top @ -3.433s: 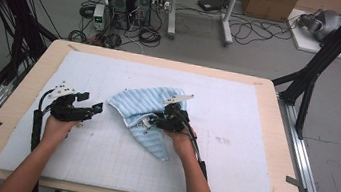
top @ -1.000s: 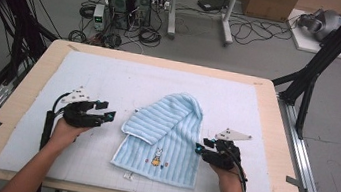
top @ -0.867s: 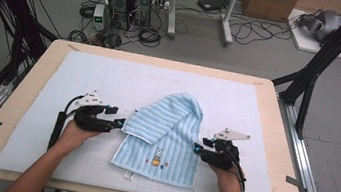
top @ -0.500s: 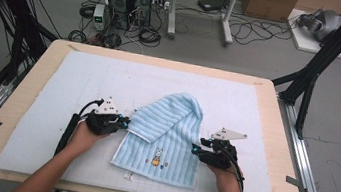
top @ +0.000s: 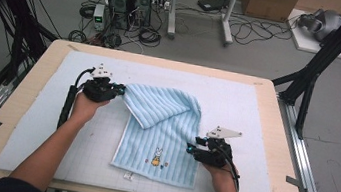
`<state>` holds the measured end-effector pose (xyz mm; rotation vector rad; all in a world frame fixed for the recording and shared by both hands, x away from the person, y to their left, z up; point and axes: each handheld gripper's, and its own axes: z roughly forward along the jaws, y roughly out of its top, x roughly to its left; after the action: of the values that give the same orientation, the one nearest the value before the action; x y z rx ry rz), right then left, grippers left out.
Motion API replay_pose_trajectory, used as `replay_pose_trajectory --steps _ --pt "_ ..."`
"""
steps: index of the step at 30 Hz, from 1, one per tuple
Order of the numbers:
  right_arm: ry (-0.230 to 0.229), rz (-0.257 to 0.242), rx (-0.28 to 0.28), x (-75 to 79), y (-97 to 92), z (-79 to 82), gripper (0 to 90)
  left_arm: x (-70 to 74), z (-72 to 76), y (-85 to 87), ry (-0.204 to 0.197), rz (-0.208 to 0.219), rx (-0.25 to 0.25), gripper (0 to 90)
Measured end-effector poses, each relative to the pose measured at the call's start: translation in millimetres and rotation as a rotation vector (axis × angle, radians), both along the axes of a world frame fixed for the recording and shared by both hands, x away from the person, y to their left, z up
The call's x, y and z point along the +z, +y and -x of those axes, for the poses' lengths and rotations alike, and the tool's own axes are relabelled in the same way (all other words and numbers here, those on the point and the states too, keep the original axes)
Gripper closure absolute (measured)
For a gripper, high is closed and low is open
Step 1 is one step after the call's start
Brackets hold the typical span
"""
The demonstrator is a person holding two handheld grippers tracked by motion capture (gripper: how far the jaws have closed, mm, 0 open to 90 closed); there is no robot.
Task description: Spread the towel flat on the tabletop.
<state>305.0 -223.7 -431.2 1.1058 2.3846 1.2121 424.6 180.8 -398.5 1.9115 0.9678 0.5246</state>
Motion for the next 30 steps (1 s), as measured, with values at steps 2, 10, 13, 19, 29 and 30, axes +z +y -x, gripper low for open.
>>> replay_pose_trajectory --steps 2,10,13,19,29,30 --pt "0.005 -0.01 0.01 -0.1 3.8 -0.6 53.7 0.5 -8.8 3.2 -0.006 -0.01 0.041 84.2" --pt "0.014 -0.006 0.037 -2.4 13.6 -4.4 53.6 -2.2 -37.5 13.7 -0.032 -0.044 0.169 83.8" --pt "0.013 -0.007 0.038 -3.0 15.1 -5.3 53.6 -4.6 -37.0 13.2 -0.008 -0.01 0.183 62.7" --pt "0.004 -0.024 0.065 -0.4 27.1 -4.9 52.7 1.9 -21.8 16.9 -0.02 0.041 0.163 41.1" --pt "0.009 -0.027 0.146 -2.9 82.0 -18.1 41.4 -2.2 14.7 33.6 -0.09 0.09 0.139 24.5" --pt "0.009 -0.027 0.152 -3.8 87.1 -19.3 40.2 -3.6 16.8 37.0 -0.089 0.098 0.139 24.5"
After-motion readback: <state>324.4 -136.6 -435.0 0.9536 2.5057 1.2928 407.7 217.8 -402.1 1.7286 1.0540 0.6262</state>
